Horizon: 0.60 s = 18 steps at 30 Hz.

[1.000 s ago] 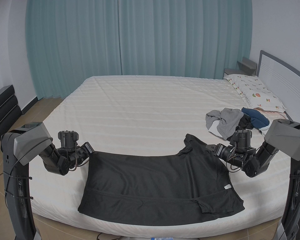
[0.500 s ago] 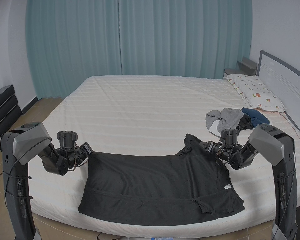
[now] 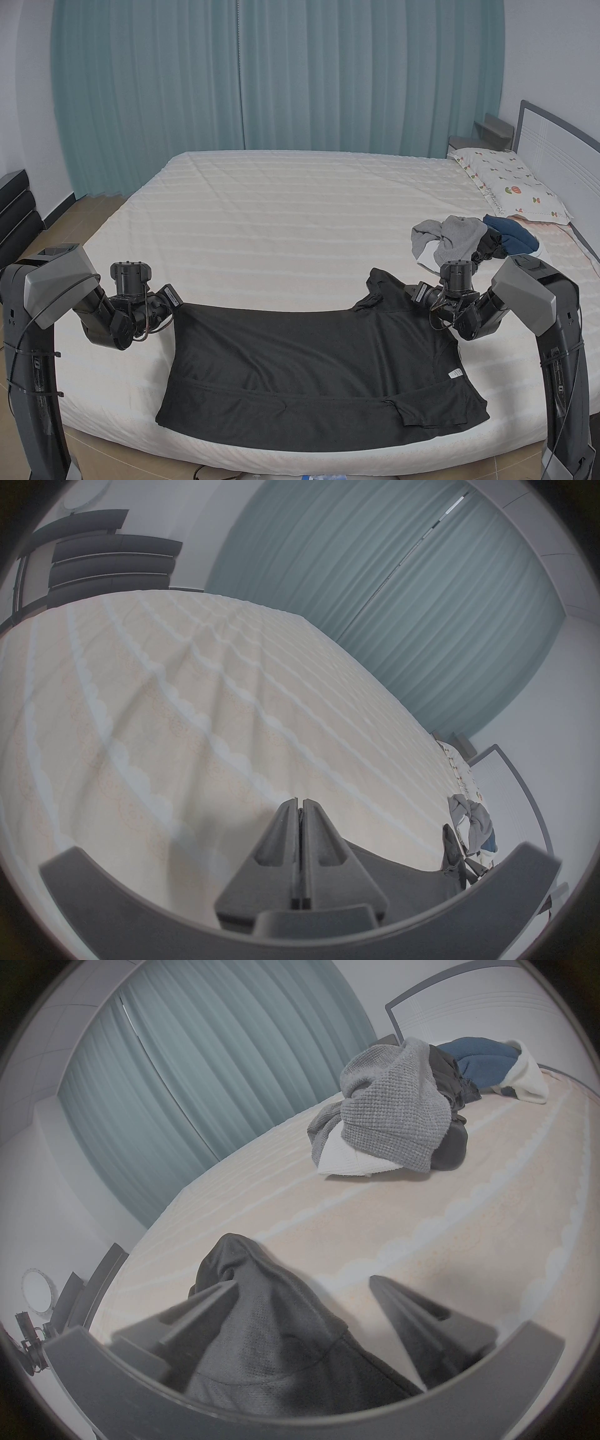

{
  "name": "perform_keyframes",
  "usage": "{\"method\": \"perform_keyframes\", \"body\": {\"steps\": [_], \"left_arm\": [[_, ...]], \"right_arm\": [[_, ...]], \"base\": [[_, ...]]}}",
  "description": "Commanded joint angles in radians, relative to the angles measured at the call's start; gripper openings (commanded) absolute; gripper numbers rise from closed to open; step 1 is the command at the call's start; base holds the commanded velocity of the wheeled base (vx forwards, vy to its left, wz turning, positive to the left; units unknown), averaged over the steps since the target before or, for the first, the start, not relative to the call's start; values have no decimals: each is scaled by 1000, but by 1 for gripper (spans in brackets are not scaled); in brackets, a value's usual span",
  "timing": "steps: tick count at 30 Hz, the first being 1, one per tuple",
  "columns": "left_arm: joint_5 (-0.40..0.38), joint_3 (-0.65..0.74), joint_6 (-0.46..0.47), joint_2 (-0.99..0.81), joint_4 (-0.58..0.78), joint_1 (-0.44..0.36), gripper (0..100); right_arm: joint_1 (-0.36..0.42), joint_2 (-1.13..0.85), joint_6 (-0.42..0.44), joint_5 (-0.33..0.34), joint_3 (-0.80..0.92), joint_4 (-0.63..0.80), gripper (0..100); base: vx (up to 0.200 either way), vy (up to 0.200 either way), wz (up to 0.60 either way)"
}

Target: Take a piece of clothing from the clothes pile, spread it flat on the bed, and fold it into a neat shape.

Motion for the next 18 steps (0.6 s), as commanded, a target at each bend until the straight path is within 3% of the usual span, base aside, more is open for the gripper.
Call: {"method": "perform_keyframes", "body": {"steps": [1, 18], "left_arm": [[0, 0, 0, 3, 1, 0, 0], [0, 0, 18, -5, 4, 3, 0]], "right_arm": [[-4, -3, 1, 1, 10, -4, 0], [-22, -84, 3, 13, 88, -48, 0]], "base": [[0, 0, 0], [0, 0, 0]]}}
